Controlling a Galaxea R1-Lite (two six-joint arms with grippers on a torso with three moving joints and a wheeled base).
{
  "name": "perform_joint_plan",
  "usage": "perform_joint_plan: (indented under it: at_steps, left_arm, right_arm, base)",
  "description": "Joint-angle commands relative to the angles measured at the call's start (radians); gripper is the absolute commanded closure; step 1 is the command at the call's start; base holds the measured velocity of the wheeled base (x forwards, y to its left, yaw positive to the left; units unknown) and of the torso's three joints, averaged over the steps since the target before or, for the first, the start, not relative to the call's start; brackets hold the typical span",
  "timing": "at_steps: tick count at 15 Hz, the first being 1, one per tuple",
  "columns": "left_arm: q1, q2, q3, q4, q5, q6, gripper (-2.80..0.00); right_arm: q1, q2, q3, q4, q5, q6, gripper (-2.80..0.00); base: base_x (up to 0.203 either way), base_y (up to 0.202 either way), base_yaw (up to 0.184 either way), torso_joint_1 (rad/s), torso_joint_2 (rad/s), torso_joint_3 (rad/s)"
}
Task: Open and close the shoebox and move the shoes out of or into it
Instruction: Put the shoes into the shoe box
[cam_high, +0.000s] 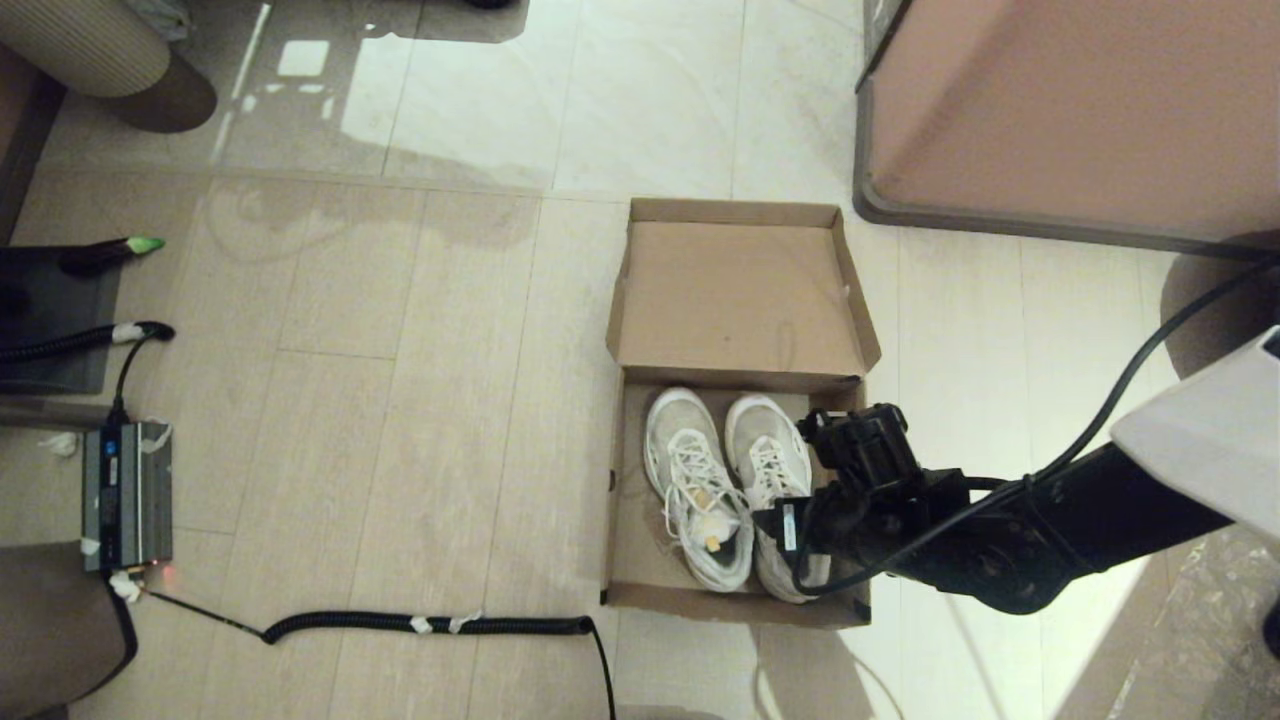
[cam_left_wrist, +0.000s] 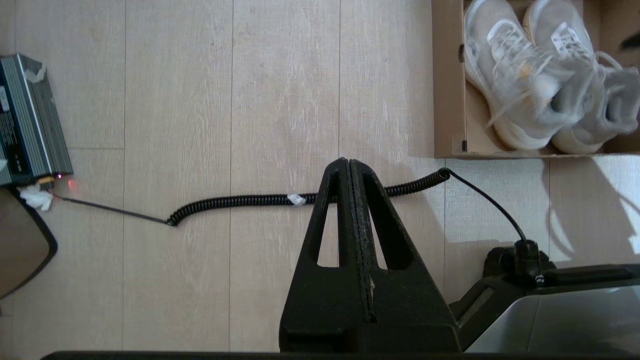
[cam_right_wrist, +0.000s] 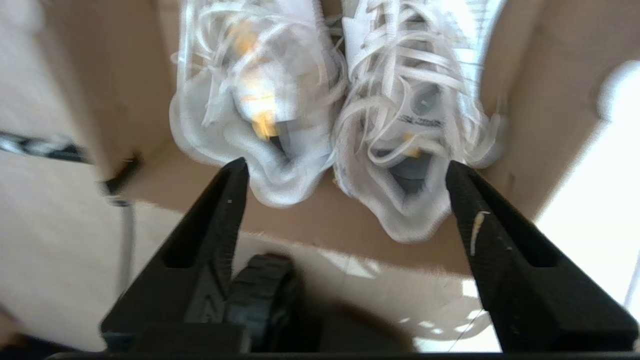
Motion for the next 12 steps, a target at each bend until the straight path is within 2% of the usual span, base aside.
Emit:
perform_joint_plan:
  at_steps: [1, 2, 3, 5, 8, 12]
  left_arm:
    - [0.0, 0.016, -0.001, 0.004, -0.004, 0.014, 0.0]
    - [0.001, 0.004, 0.0, -0.001, -0.001, 0.005, 0.0]
    - [0.002, 0.0, 0.0, -0.002, 0.002, -0.018, 0.0]
    - [0.001, 0.0, 0.0, -0.002, 0.002, -0.016, 0.0]
    - [0.001, 0.0, 0.0, -0.003, 0.002, -0.016, 0.0]
    - [0.0, 0.014, -0.022, 0.014, -0.023, 0.004, 0.0]
  right_arm:
    - [-0.004, -0.17, 0.06, 0.016, 0.001, 0.028, -2.8]
    - [-0.008, -0.234, 0.086, 0.038, 0.001, 0.036, -2.8]
    - [-0.023, -0.298, 0.101, 0.069, 0.001, 0.041, 0.0]
    - [-0.071, -0.413, 0.099, 0.157, 0.003, 0.045, 0.0]
    - [-0.211, -0.479, -0.013, 0.315, 0.035, 0.043, 0.0]
    - [-0.455, -0.453, -0.147, 0.395, 0.172, 0.018, 0.0]
  base:
    - [0.0, 0.0, 0.0, 0.0, 0.0, 0.0]
    - [0.0, 0.0, 0.0, 0.0, 0.0, 0.0]
    - [0.0, 0.0, 0.0, 0.0, 0.0, 0.0]
    - [0.0, 0.0, 0.0, 0.0, 0.0, 0.0]
    - [0.0, 0.0, 0.0, 0.0, 0.0, 0.0]
    - [0.0, 0.0, 0.0, 0.0, 0.0, 0.0]
